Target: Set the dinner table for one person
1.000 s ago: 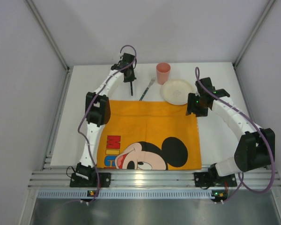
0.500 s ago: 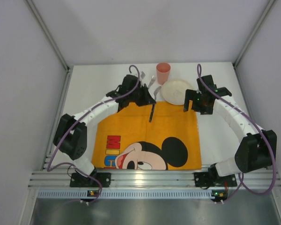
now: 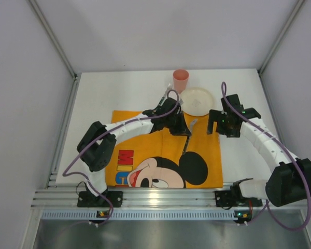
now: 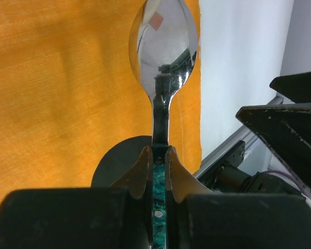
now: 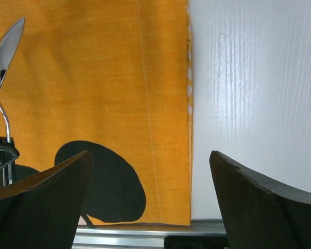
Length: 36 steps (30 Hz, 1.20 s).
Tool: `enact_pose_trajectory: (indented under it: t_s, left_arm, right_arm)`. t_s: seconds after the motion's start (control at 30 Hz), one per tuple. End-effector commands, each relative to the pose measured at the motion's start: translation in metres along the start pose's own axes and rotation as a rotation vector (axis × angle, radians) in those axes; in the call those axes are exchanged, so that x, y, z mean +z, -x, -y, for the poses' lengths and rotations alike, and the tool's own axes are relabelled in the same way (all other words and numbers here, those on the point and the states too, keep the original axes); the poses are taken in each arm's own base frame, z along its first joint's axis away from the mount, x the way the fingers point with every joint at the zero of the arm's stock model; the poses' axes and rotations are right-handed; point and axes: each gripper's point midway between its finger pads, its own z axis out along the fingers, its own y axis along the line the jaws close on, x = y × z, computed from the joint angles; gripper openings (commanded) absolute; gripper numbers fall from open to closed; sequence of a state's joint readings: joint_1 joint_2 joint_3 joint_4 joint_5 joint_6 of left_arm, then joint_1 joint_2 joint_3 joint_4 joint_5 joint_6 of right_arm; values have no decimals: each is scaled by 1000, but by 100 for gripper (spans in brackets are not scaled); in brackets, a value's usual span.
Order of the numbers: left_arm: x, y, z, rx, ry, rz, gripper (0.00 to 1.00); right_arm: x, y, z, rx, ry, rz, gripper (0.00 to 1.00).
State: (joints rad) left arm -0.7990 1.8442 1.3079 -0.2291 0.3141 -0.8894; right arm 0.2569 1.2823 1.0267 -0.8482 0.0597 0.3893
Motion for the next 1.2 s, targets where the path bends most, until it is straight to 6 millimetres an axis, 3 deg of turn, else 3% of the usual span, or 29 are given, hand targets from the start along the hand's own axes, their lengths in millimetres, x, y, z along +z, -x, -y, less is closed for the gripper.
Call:
enact_pose_trajectory:
  t_s: [0.0, 0.5, 0.53, 0.63, 0.67, 0.77, 0.8, 0.93, 0.97, 1.03, 1.07, 1.1, 1.17]
  left_arm:
    - [4, -2, -12, -31, 167, 17, 0]
    - [36, -56, -40, -153, 340, -179, 1]
    - [37, -58, -41, -160, 345, -190, 5]
    - [37, -59, -36, -149, 328, -205, 34]
    - [36, -54, -33, -140, 326, -191, 52]
    - [26, -47, -26, -111, 326, -174, 70]
    - [23, -38, -20, -87, 320, -148, 81]
    - [6, -16, -8, -64, 319, -111, 83]
    - [0, -8, -9, -74, 328, -97, 83]
    - [-15, 4, -5, -84, 316, -63, 82]
    - [-23, 13, -10, -98, 323, -39, 81]
    - [-36, 21, -5, -87, 307, -8, 81]
    - [-57, 37, -14, -94, 324, 45, 80]
  right_arm:
    - [-7, 1, 9, 11, -24, 23, 95]
    - [-1, -19, 19, 9, -62, -14, 95]
    - [-1, -17, 20, 9, -66, -9, 96]
    - [-1, -10, 17, 4, -60, 0, 95]
    - [-2, -4, 14, 7, -54, 9, 96]
    - [-6, 13, 7, -2, -36, 36, 95]
    - [-4, 17, 5, -3, -33, 35, 95]
    - [-6, 49, -14, 2, 25, 63, 96]
    - [-12, 69, -20, 17, 45, 101, 96]
    - [-2, 83, -28, 31, 71, 85, 96]
    - [-5, 103, -29, 52, 77, 123, 96]
    - [10, 106, -32, 63, 90, 86, 96]
    - [18, 129, -33, 100, 108, 95, 96]
